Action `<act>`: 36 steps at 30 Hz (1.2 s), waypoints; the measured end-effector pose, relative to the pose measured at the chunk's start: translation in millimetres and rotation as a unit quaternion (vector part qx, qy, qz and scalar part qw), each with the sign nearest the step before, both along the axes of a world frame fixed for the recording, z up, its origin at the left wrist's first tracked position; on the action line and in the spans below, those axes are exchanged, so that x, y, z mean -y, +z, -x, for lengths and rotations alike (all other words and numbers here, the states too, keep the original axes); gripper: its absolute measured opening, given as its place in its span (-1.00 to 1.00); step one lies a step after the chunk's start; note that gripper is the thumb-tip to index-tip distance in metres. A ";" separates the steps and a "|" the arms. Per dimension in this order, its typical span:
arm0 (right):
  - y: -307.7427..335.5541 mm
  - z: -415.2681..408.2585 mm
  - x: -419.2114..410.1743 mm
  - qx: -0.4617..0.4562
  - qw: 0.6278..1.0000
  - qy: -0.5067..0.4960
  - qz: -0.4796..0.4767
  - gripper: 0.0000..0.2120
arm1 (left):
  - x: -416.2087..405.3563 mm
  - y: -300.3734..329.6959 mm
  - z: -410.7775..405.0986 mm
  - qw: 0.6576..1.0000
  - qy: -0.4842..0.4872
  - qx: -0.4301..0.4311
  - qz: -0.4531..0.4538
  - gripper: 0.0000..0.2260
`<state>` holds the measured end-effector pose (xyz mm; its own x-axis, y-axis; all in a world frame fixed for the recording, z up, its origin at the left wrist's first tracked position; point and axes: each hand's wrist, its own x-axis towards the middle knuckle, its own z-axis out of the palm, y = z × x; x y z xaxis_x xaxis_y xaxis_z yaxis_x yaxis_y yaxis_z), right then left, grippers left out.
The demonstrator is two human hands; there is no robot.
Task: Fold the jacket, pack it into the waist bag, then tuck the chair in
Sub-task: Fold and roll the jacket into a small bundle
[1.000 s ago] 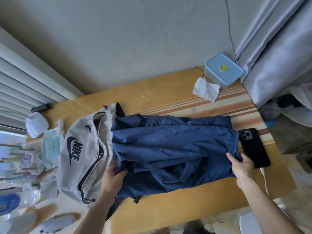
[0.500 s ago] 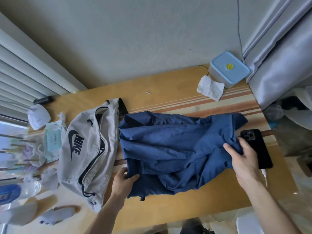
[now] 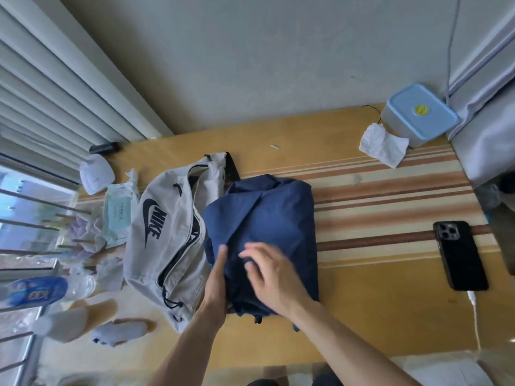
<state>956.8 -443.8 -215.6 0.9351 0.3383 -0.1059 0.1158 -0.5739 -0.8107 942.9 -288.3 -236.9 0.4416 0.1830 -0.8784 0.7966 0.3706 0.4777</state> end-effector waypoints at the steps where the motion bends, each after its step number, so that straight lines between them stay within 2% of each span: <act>1: -8.4 -3.1 6.3 0.078 0.996 -0.036 0.040 -0.70 | 0.7 0.0 -0.8 0.999 -0.030 -0.009 -0.033 -0.38; 2: -17.1 -9.8 13.4 0.125 0.986 -0.050 0.094 -0.66 | 1.5 -0.9 -0.8 0.995 -0.062 -0.012 -0.071 -0.45; 3: -27.6 -19.7 20.3 0.132 0.978 -0.036 0.155 -0.58 | 3.3 -1.3 -0.6 0.990 -0.092 -0.011 -0.102 -0.52; 5: -49.9 -41.8 31.8 0.074 0.962 0.037 0.261 -0.42 | 5.8 -2.9 -0.3 0.980 -0.136 -0.012 -0.144 -0.66; 7: -69.7 -60.6 39.6 -0.011 0.938 0.116 0.327 -0.29 | 5.7 -5.9 -1.0 0.976 -0.144 -0.023 -0.164 -0.67; 8: -74.7 -66.5 43.2 -0.025 0.934 0.128 0.334 -0.25 | 5.7 -5.8 -2.3 0.975 -0.145 -0.025 -0.168 -0.65; 9: -74.8 -71.8 47.5 -0.035 0.942 0.104 0.316 -0.27 | 5.7 -6.3 -3.7 0.974 -0.148 -0.023 -0.170 -0.67; 10: -70.4 -74.9 51.6 -0.021 0.959 0.041 0.281 -0.32 | 6.4 -5.9 -4.7 0.973 -0.152 -0.015 -0.175 -0.71; 11: -65.1 -73.6 57.5 0.007 0.969 -0.059 0.241 -0.38 | 7.8 -4.8 -4.9 0.973 -0.152 -0.012 -0.174 -0.74; 12: -57.4 -68.9 65.2 0.019 0.963 -0.175 0.204 -0.41 | 9.0 -3.5 -5.0 0.974 -0.147 -0.011 -0.169 -0.76; 13: -48.7 -62.5 76.1 -0.023 0.947 -0.278 0.160 -0.39 | 9.9 -1.6 -5.5 0.976 -0.142 -0.014 -0.162 -0.75; 15: -37.3 -42.6 95.8 -0.220 0.890 -0.395 0.066 -0.27 | 10.7 1.0 -4.9 0.981 -0.132 -0.030 -0.142 -0.72; 17: -30.6 -20.7 101.1 -0.385 0.850 -0.359 0.005 -0.20 | 12.5 1.9 -4.0 0.982 -0.134 -0.038 -0.129 -0.69; 18: -29.0 -11.3 101.4 -0.420 0.848 -0.324 -0.021 -0.27 | 15.1 2.7 -3.8 0.982 -0.138 -0.032 -0.126 -0.69; 21: -31.1 4.1 110.8 -0.384 0.866 -0.314 -0.064 -0.74 | 29.6 5.3 -6.2 0.978 -0.164 0.008 -0.129 -0.68; 22: -29.8 7.2 119.3 -0.370 0.859 -0.343 -0.086 -0.84 | 37.2 5.5 -7.4 0.975 -0.178 0.020 -0.130 -0.69; 24: -26.4 13.8 144.4 -0.342 0.840 -0.403 -0.128 -0.88 | 57.5 5.0 -11.1 0.967 -0.218 0.044 -0.126 -0.70; 28: -22.6 40.4 190.3 -0.335 0.804 -0.464 -0.162 -0.82 | 102.8 -4.9 -4.2 0.962 -0.254 0.040 -0.098 -0.74; 31: -27.5 69.5 203.5 -0.407 0.769 -0.462 -0.174 -0.58 | 119.2 -12.1 14.8 0.961 -0.265 -0.035 -0.076 -0.66; 34: -28.5 91.9 208.7 -0.412 0.775 -0.452 -0.159 -0.27 | 118.3 -7.1 30.0 0.959 -0.255 -0.107 -0.057 -0.62; 36: -20.5 96.9 216.2 -0.384 0.791 -0.442 -0.180 -0.32 | 114.2 -3.5 31.2 0.962 -0.235 -0.131 -0.040 -0.62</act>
